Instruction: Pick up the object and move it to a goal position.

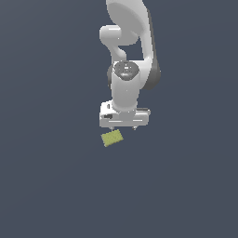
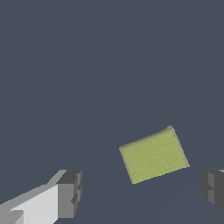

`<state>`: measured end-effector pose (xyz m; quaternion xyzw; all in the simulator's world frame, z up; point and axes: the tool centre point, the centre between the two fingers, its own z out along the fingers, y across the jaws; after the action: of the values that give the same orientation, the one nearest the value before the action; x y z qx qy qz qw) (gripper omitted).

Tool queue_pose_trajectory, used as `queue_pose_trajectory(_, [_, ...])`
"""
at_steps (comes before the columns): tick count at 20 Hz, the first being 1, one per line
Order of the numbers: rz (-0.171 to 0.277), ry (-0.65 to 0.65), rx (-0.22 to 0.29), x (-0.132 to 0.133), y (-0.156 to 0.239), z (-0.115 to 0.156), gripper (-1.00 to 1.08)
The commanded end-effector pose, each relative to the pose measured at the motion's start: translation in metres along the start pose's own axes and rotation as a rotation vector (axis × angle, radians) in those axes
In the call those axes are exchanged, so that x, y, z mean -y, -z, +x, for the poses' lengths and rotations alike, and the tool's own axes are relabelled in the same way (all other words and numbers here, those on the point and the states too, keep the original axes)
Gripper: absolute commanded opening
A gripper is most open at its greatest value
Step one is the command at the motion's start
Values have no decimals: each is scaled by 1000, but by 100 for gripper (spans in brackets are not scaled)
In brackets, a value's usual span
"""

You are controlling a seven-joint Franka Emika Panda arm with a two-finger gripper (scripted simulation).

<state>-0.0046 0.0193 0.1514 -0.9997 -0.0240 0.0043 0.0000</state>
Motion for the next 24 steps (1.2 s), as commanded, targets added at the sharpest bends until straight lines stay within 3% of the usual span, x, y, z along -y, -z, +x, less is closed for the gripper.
queue_pose_trajectory(1, [0,0,0,0,0,0,100])
queue_pose_trajectory(17, [14,-19,4,-6,13,1,100])
queue_pose_trajectory(24, [16,-84,5,-8,7,0,100])
